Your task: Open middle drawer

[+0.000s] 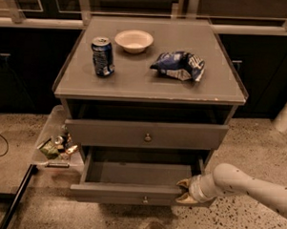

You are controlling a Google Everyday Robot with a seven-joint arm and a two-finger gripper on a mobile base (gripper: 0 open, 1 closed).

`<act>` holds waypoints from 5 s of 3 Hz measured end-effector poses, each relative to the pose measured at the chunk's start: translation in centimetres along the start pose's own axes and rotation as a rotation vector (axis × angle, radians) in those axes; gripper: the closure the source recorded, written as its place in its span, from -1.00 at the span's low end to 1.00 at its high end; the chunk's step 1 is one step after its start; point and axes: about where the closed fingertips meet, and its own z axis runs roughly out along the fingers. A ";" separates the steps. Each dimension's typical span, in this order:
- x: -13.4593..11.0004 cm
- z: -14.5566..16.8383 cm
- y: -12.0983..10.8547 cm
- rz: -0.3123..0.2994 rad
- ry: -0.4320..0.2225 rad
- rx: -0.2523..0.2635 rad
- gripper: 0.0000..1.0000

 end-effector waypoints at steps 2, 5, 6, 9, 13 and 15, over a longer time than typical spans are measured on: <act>0.0 0.0 0.0 0.000 0.000 0.000 0.15; -0.2 0.3 1.0 0.030 -0.063 -0.048 0.23; -0.4 0.0 0.9 0.030 -0.063 -0.048 0.67; -0.5 0.0 1.6 0.036 -0.074 -0.049 0.15; 0.6 -0.5 4.5 0.059 -0.131 -0.050 0.70; 0.1 -0.8 4.5 0.059 -0.131 -0.050 1.00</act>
Offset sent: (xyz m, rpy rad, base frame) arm 0.0000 0.0000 0.0000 0.0000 0.0000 0.0000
